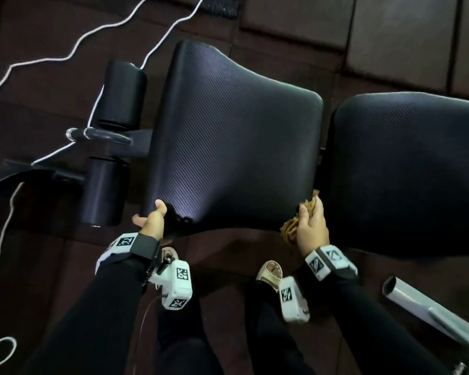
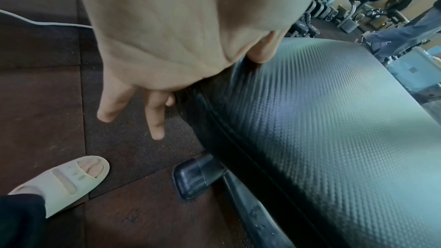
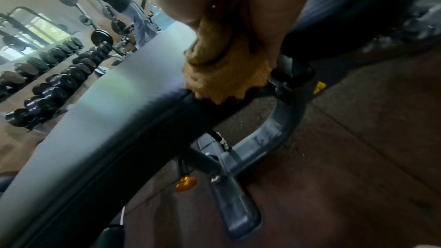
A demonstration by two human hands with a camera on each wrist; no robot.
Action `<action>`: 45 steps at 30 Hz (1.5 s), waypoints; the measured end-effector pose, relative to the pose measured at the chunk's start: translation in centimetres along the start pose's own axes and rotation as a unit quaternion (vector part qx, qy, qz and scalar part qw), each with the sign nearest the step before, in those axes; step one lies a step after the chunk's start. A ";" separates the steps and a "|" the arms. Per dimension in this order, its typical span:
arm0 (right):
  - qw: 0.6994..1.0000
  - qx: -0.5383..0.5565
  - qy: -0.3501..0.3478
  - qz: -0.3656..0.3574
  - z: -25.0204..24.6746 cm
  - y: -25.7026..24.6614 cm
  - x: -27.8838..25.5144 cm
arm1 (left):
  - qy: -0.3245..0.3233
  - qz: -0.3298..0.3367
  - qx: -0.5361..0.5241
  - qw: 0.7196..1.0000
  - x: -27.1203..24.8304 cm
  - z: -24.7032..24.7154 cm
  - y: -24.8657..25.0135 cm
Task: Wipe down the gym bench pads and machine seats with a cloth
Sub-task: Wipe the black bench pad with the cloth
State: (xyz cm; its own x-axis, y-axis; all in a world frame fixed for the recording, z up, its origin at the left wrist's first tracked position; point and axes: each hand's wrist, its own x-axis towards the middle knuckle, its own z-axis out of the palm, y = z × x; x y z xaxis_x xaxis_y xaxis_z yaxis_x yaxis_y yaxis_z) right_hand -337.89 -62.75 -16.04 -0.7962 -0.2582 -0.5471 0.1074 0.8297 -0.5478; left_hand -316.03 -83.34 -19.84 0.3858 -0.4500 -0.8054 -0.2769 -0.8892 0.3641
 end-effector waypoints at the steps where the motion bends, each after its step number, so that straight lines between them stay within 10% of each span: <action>1: 1.000 0.015 0.014 0.017 0.7 0.3 -1.0 | -0.005 -0.005 -0.001 1.000 -0.1 -0.1 0.1; 10: 0.962 0.115 0.152 0.195 5.6 -1.5 -3.7 | -0.110 0.095 0.161 0.976 0.2 -3.3 -1.5; 17: 0.970 0.143 0.063 0.188 13.2 -6.3 -9.0 | -0.209 0.292 0.329 0.873 2.4 -9.1 0.5; 23: 0.976 0.126 -0.036 0.173 20.4 -9.8 -14.9 | -0.252 0.335 0.427 0.801 3.9 -10.3 3.6; 32: 0.970 0.123 0.035 0.209 16.8 -9.8 -12.0 | -0.211 0.355 0.425 0.805 3.9 -9.7 3.3; 39: 0.980 0.047 -0.142 0.134 17.0 -9.4 -16.6 | -0.233 0.355 0.489 0.762 2.1 -10.9 3.7; 45: 0.989 0.020 -0.139 0.042 8.7 -10.3 -19.4 | -0.281 0.400 0.381 0.785 -4.8 -13.3 6.3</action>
State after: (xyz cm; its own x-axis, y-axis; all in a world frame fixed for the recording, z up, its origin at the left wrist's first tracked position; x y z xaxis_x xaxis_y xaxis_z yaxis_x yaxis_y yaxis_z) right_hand -318.40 -70.60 -5.23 -0.5896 -0.3193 -0.7419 0.1947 0.8353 -0.5142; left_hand -307.97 -87.89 -7.42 -0.5696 -0.5412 -0.6186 -0.7613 0.0636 0.6453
